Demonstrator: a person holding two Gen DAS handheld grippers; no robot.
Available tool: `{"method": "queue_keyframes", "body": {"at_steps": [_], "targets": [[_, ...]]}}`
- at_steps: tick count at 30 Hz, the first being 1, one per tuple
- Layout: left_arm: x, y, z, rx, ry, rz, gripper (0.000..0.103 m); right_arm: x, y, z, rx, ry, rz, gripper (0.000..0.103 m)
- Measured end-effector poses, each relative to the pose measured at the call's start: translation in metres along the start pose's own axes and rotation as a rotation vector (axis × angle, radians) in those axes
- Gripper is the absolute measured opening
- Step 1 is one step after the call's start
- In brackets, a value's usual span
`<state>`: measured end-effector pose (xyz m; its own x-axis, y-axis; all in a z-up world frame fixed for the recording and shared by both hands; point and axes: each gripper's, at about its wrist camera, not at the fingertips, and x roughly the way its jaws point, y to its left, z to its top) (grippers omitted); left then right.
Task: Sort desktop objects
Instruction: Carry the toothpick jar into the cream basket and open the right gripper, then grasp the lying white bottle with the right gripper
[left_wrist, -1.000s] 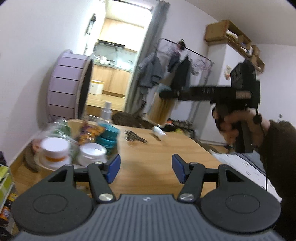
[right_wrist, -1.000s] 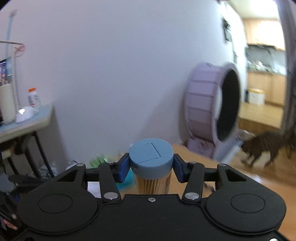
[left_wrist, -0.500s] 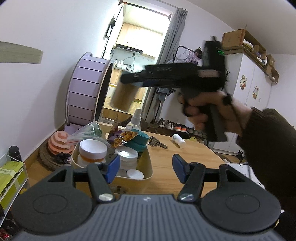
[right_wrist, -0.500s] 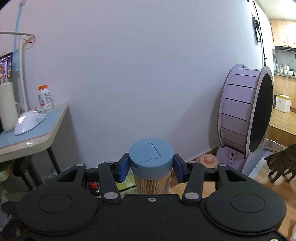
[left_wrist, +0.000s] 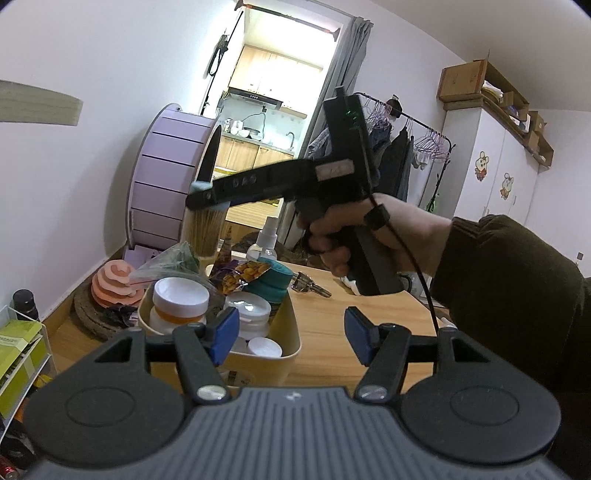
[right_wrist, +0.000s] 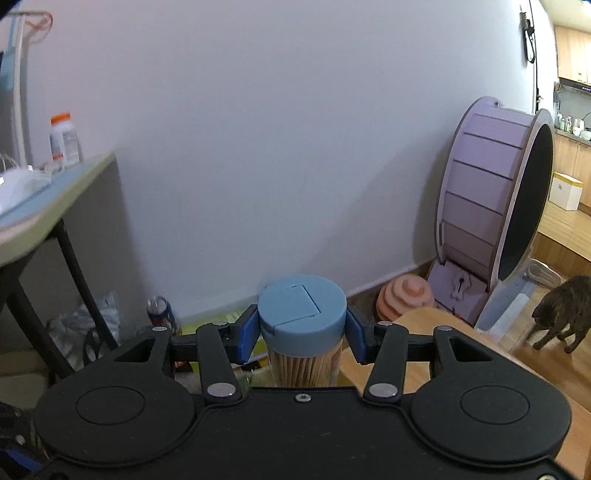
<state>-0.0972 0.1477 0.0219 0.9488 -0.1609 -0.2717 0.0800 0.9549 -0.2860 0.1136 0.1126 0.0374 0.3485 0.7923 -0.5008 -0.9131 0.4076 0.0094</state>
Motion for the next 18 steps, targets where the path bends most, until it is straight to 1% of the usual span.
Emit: {"method": "queue_keyframes", "body": {"at_steps": [2,3,4,6,9,14,18], "targets": [[0.001,0.000,0.000,0.000,0.002,0.000,0.062,0.001,0.004,-0.004,-0.016,0.020,-0.015,0.049],[0.002,0.001,0.000,0.001,0.003,0.000,0.062,0.000,0.004,-0.005,-0.022,0.015,-0.023,0.055],[0.003,0.001,0.000,0.001,0.004,0.000,0.062,-0.004,0.004,-0.005,-0.025,-0.003,-0.034,0.069],[0.003,0.001,0.000,0.001,0.006,-0.001,0.062,-0.011,0.003,-0.005,-0.032,-0.038,-0.054,0.079],[0.005,0.001,0.000,0.002,0.009,-0.004,0.062,-0.032,-0.004,-0.007,-0.014,-0.075,-0.048,0.078],[0.010,-0.004,-0.001,0.010,0.020,-0.023,0.062,-0.086,-0.024,-0.026,0.029,-0.129,-0.086,0.078],[0.016,-0.012,-0.003,0.021,0.032,-0.046,0.062,-0.132,-0.051,-0.052,0.090,-0.158,-0.157,0.078]]}}
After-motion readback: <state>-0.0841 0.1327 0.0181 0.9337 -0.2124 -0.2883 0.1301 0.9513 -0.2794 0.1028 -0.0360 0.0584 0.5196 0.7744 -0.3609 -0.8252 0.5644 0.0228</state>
